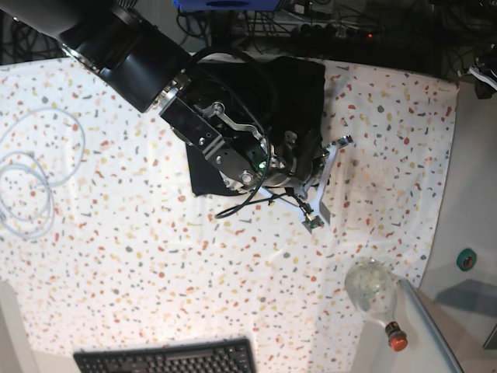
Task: Layout the t-shirt on the table in an organized manner, then fold the t-shirt properly
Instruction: 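Release the shirt and lift the right gripper away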
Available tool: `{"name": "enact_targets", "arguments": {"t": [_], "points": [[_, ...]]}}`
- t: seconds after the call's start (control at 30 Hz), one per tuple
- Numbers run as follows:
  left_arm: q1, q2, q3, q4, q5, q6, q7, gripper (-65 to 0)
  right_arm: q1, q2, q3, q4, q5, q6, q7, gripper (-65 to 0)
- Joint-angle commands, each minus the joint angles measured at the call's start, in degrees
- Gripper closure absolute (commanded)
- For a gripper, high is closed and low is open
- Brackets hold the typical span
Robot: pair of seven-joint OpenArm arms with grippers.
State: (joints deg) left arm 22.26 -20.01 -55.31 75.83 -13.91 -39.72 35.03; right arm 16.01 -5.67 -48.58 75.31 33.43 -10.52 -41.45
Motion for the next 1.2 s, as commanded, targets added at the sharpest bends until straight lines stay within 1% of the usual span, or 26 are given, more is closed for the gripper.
{"name": "enact_targets", "arguments": {"t": [0.0, 0.13, 0.23, 0.47, 0.5, 0.57, 0.63, 0.67, 0.7, 0.8, 0.87, 0.9, 0.93, 0.97, 1.03, 1.07, 1.17], "points": [[0.3, -1.2, -0.4, 0.9, -0.6, -0.3, -1.0, 0.0, 1.2, -1.1, -1.0, 0.8, 0.5, 0.5, 2.3, 0.0], [0.3, -1.2, -0.4, 1.1, -0.6, -0.3, -1.0, 0.0, 1.2, -1.1, -3.3, -1.2, 0.5, 0.5, 6.9, 0.0], [0.3, -1.2, -0.4, 1.1, -0.6, -0.3, -1.0, 0.0, 1.2, -1.2, -4.0, -3.2, 0.6, 0.5, 8.9, 0.0], [0.4, -1.2, -0.4, 1.1, -0.6, -0.3, -1.0, 0.0, 1.2, -1.2, -4.0, -3.0, 0.5, 0.5, 12.1, 0.0], [0.4, -1.2, -0.3, 1.1, -0.6, -0.3, -1.0, 0.0, 1.2, -1.2, -4.0, -2.8, 0.5, 0.5, 12.3, -2.7], [0.3, -1.1, -0.3, 1.1, -0.6, -0.3, -0.8, 0.0, 1.3, -1.1, -4.0, -1.1, 0.5, 0.5, 12.3, -14.1], [0.3, -0.8, 0.1, 1.1, -0.7, -0.3, -0.8, 0.0, 1.3, -0.7, -3.9, 2.4, 0.5, 0.5, 12.0, -22.2], [0.3, -0.4, 1.3, 1.2, -0.7, -0.3, -0.9, 0.0, 1.3, -0.1, -3.8, 4.4, 0.5, 0.5, 11.9, -24.6], [0.3, -0.4, 2.8, 1.4, -0.7, -0.3, -0.9, 0.0, 1.2, 1.2, -3.8, 6.8, 0.6, 0.5, 11.9, -26.9], [0.5, 0.7, 5.7, 3.7, -0.7, -0.3, -0.9, 0.0, 0.8, 4.8, -3.8, 13.4, 0.8, 0.5, 10.3, -29.3], [0.6, 2.5, 7.0, 6.1, -0.7, -0.3, -0.9, 0.0, 0.7, 7.2, -3.7, 16.3, 0.8, 0.3, 6.2, -29.0], [0.6, 3.4, 7.6, 7.5, -0.7, -0.3, -0.9, 0.0, 0.4, 8.4, -3.7, 17.0, 0.8, 0.2, 3.9, -27.8], [0.7, 4.4, 8.6, 9.0, -0.7, -0.3, -0.7, 0.0, -0.1, 9.3, -3.7, 17.7, 0.8, 0.2, 1.5, -23.7], [0.7, 5.4, 9.9, 10.5, -0.7, -0.3, -0.7, 0.0, -0.8, 10.2, -3.7, 18.0, 0.8, 0.2, -0.2, -17.4], [0.7, 6.9, 12.7, 13.0, -0.6, -0.3, -0.6, 0.0, -2.9, 11.6, -3.7, 19.2, 0.7, 0.2, -2.3, -1.8], [0.7, 7.6, 14.4, 14.1, -0.6, -0.3, -0.6, 0.0, -4.0, 12.2, -3.7, 19.9, 0.7, 0.2, -2.8, 0.0], [0.7, 9.0, 19.4, 16.2, -0.7, -0.3, -0.6, 0.0, -7.4, 13.5, -3.7, 21.6, 0.5, 0.2, -2.6, 0.0]]}}
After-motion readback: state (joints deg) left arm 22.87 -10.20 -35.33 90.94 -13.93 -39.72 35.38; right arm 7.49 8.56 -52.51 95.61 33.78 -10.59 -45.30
